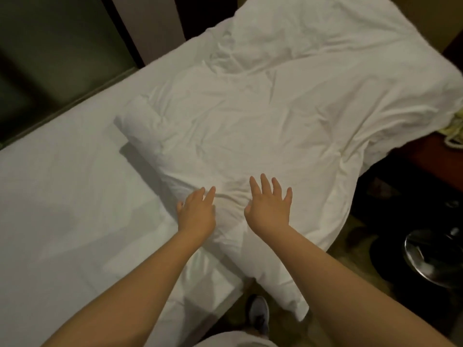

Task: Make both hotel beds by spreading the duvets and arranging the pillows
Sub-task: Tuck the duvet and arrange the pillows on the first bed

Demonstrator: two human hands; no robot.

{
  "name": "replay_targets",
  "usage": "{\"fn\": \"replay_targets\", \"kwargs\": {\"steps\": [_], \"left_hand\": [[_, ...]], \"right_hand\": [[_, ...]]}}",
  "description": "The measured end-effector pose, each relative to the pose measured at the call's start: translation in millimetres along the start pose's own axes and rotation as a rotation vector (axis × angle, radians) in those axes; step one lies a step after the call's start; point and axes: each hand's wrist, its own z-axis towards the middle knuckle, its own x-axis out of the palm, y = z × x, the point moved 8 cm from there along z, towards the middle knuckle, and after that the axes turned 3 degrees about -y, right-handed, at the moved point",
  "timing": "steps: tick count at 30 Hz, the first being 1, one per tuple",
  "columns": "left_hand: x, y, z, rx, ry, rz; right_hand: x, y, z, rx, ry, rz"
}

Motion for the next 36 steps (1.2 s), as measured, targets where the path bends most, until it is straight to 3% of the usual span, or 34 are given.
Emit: {"fn": "replay_targets", "kwargs": {"steps": [6,11,14,18,21,24,28,32,36], "left_hand": [[26,23,20,0.239,-0.028,0.096],[70,62,56,0.45,-0.042,0.302],[87,92,92,0.519,-0.076,0.45],[85,123,152,0.628,-0.244,0.575],[80,137,196,0.658,-0.358,0.569],[80,136,220,0.738,-0.438,0.51],[73,145,235,0.979,-0.65,0.345],[59,182,268,0.915,-0.774,0.344],[54,203,315,0.593,-0.493,0.457]], "right_hand": [[30,-4,-28,0.154,-0.088,0.055],[111,36,-44,0.257,-0.012,0.276],[153,71,-24,0.249,-0.059,0.145],[187,115,17,0.252,-0.187,-0.043],[198,116,39,0.299,-0.36,-0.107],[200,104,49,0.342,-0.38,-0.268],[198,95,56,0.391,-0.377,-0.27],[195,94,62,0.459,-0.329,-0.336],[194,95,71,0.572,-0.205,-0.328]]}}
